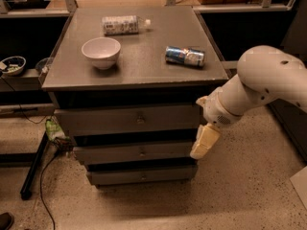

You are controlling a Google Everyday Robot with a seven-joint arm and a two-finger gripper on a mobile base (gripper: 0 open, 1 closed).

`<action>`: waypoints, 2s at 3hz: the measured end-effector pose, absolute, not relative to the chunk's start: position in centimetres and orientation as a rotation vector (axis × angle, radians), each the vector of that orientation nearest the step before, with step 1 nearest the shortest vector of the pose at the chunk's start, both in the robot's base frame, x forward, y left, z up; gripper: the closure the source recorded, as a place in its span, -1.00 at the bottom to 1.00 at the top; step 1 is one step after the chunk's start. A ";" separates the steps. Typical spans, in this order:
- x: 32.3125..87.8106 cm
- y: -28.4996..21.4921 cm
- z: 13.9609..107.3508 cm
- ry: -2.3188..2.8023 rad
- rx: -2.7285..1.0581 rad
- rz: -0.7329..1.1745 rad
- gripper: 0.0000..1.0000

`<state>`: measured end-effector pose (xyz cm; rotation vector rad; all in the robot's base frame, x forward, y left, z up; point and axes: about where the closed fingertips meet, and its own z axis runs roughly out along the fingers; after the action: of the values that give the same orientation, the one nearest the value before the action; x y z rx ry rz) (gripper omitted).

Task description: Open top drawer

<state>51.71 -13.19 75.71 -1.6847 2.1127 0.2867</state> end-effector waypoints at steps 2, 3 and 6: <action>53.6 -7.0 73.0 2.053 -1.736 0.349 -1.00; 53.2 -7.7 72.4 2.073 -1.705 0.307 -1.00; 55.6 -7.4 70.2 2.065 -1.613 0.245 -1.00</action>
Offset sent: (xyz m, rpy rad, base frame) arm 0.0285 0.0888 -0.0399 0.0515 0.0185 0.0863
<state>55.59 -7.42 70.24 -1.6126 2.0652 0.2446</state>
